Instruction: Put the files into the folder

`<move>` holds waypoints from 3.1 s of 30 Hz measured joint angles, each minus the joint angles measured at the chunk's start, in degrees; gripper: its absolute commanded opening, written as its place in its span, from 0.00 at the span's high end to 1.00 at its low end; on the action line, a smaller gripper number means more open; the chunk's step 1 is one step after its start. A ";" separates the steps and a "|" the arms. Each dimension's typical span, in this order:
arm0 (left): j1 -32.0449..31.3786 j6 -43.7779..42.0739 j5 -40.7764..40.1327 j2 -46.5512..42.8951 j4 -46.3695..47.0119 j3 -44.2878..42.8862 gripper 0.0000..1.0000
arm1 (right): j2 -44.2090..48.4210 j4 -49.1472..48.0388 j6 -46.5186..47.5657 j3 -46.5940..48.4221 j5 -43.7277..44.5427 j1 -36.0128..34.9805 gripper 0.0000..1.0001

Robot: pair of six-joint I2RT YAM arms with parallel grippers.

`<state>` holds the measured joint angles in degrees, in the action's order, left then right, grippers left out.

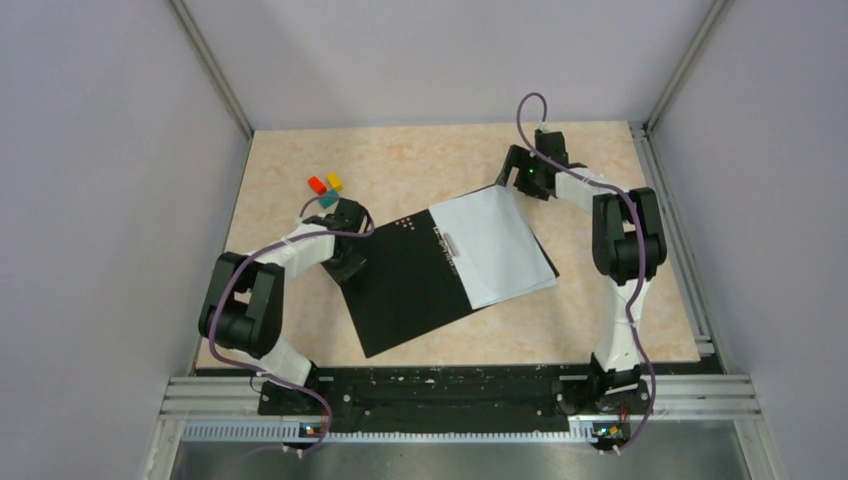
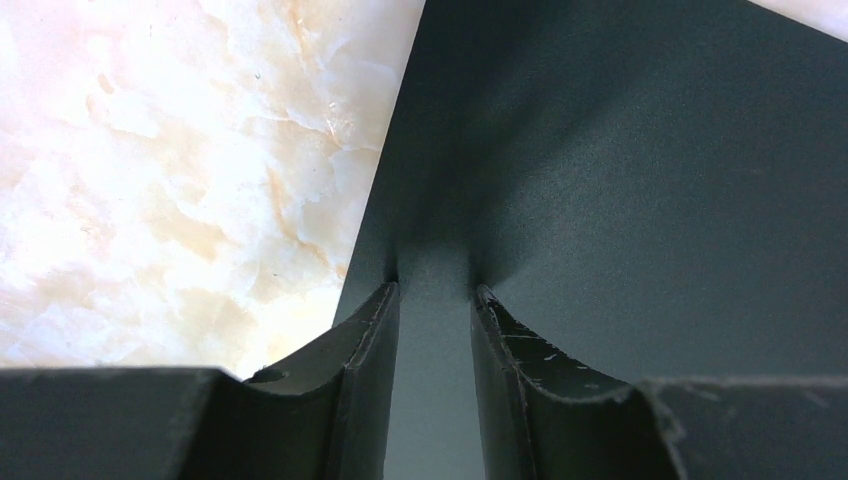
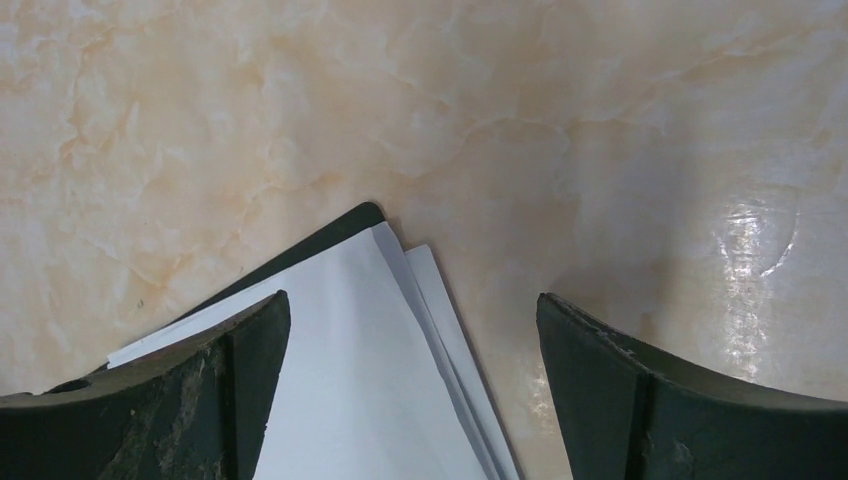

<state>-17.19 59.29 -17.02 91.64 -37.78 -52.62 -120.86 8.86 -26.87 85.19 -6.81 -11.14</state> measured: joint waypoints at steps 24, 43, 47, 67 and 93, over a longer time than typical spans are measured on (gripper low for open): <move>0.07 -0.50 -0.17 0.17 -0.15 -0.20 0.62 | -1.36 1.29 -0.33 2.47 -0.42 -4.57 0.08; 0.07 -0.48 -0.15 0.17 -0.15 -0.20 0.62 | 19.17 14.75 -1.49 -12.98 11.52 -13.07 0.07; 0.15 -0.48 -0.02 0.17 -0.13 -0.20 0.63 | 31.71 16.61 -6.43 -25.16 12.50 -16.17 0.04; 0.68 -0.48 0.63 0.15 -0.11 -0.20 0.62 | 52.13 20.02 -23.30 -48.13 19.45 -14.88 0.01; 1.49 -0.50 1.16 0.17 0.11 -0.22 0.62 | 49.07 1.92 -26.25 -54.05 15.72 -13.42 0.01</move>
<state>-15.70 58.78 -15.86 91.81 -37.67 -52.84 -71.79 10.79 -53.12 31.14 8.91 -24.56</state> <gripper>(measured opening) 0.375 0.986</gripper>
